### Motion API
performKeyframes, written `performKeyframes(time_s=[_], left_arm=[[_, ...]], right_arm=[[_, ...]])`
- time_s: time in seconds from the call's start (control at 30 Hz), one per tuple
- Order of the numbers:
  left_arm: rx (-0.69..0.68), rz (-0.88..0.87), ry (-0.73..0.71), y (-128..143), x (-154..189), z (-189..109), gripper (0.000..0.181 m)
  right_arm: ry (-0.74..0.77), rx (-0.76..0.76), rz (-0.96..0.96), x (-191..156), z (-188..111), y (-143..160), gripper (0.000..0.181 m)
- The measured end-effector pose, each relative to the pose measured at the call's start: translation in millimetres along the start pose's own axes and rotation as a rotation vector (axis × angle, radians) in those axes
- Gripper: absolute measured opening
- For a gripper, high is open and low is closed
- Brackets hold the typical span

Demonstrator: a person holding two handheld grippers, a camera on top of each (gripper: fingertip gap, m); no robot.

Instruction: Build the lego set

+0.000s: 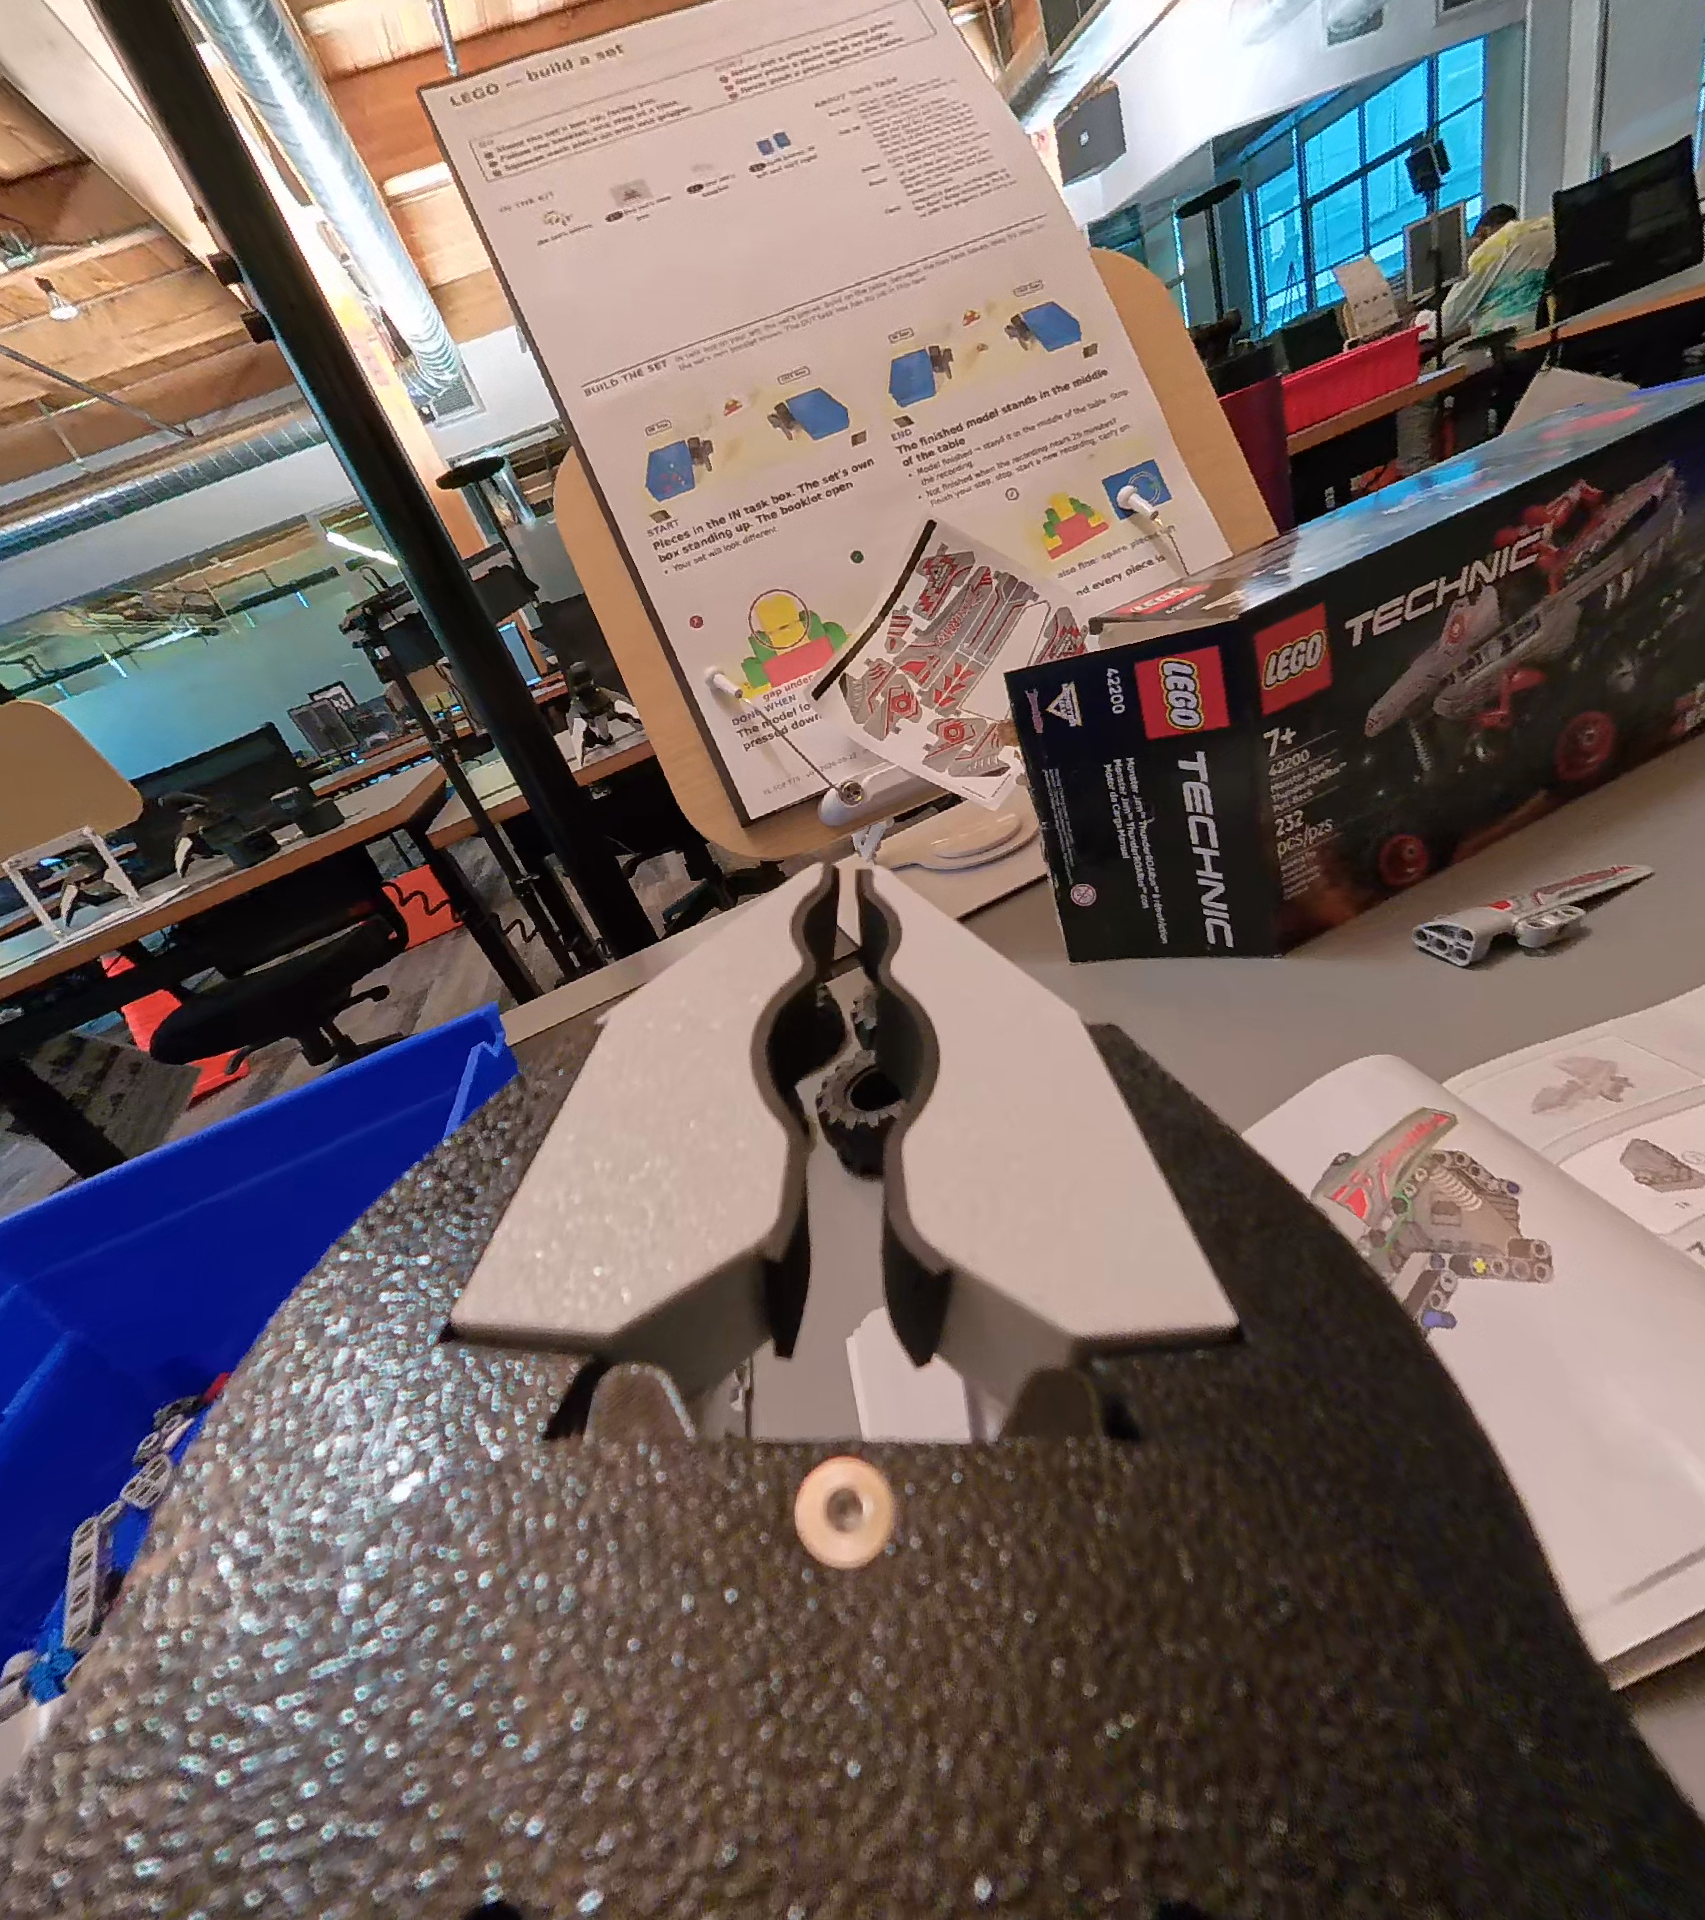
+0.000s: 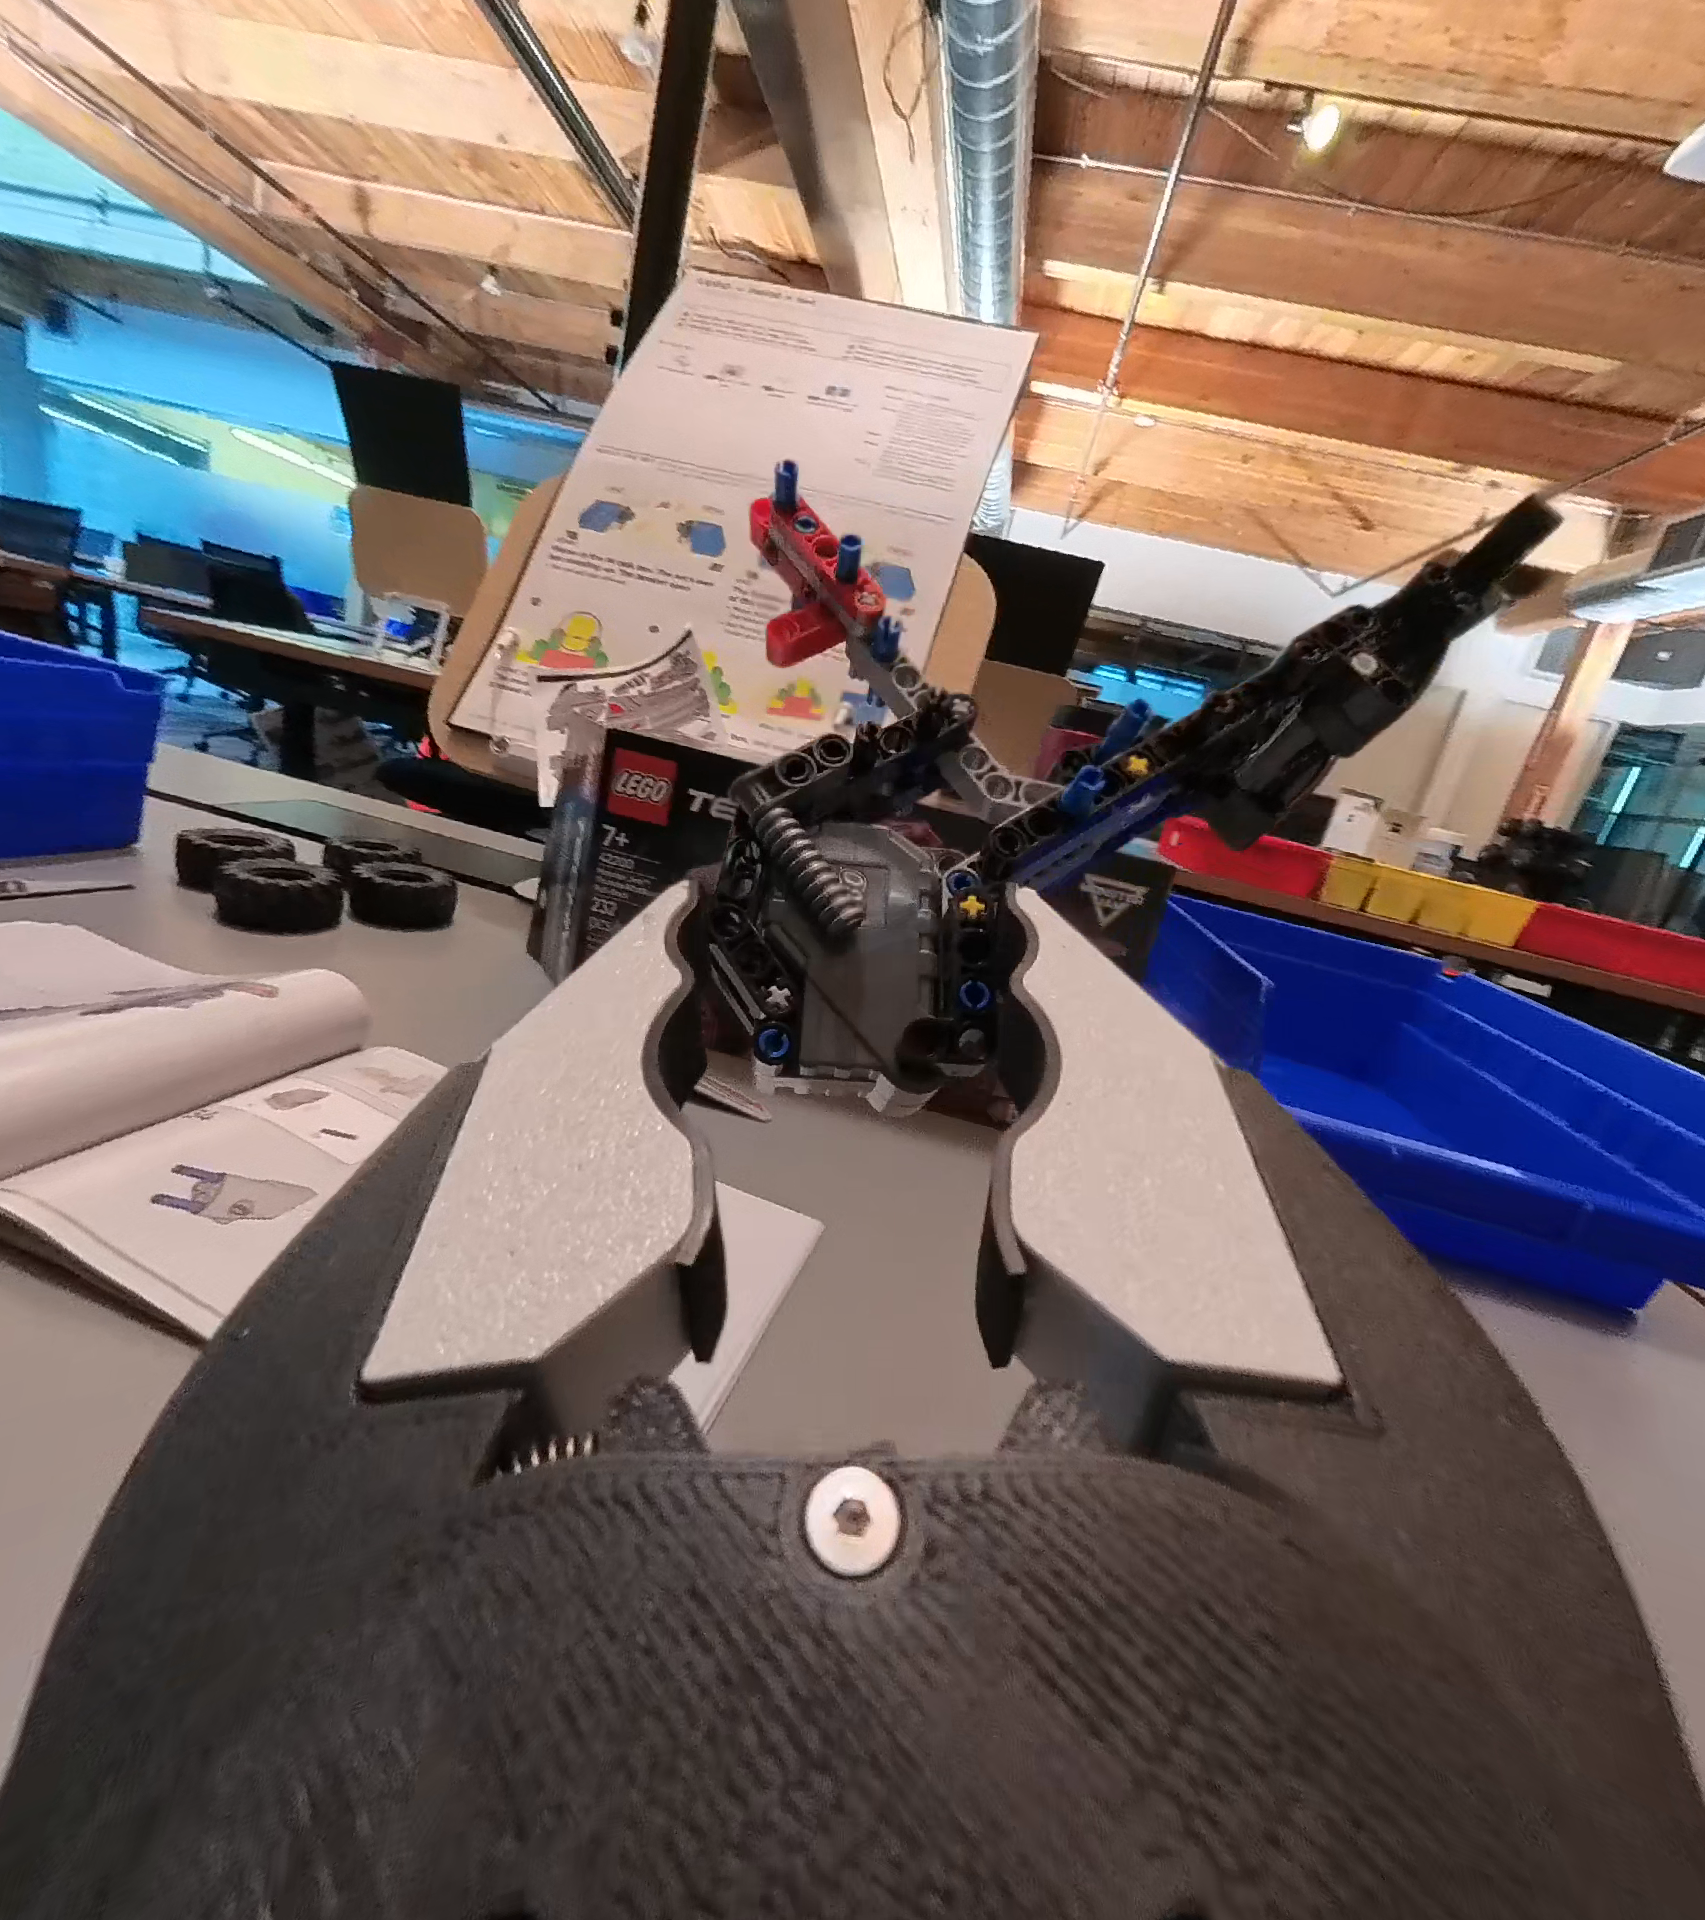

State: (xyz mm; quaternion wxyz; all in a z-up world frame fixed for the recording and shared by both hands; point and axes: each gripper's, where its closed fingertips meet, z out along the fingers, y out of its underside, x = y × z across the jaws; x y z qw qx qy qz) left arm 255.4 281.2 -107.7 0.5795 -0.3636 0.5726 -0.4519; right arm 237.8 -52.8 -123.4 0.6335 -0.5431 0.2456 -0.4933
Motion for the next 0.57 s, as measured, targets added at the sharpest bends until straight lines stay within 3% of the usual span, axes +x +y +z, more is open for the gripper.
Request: performKeyframes(time_s=[0.57], left_arm=[[-0.001,0.008,0.01,0.6,3.5,0.9,0.0]], right_arm=[[-0.044,0.034,0.048,-4.3,-0.9,-4.9,0.052]])
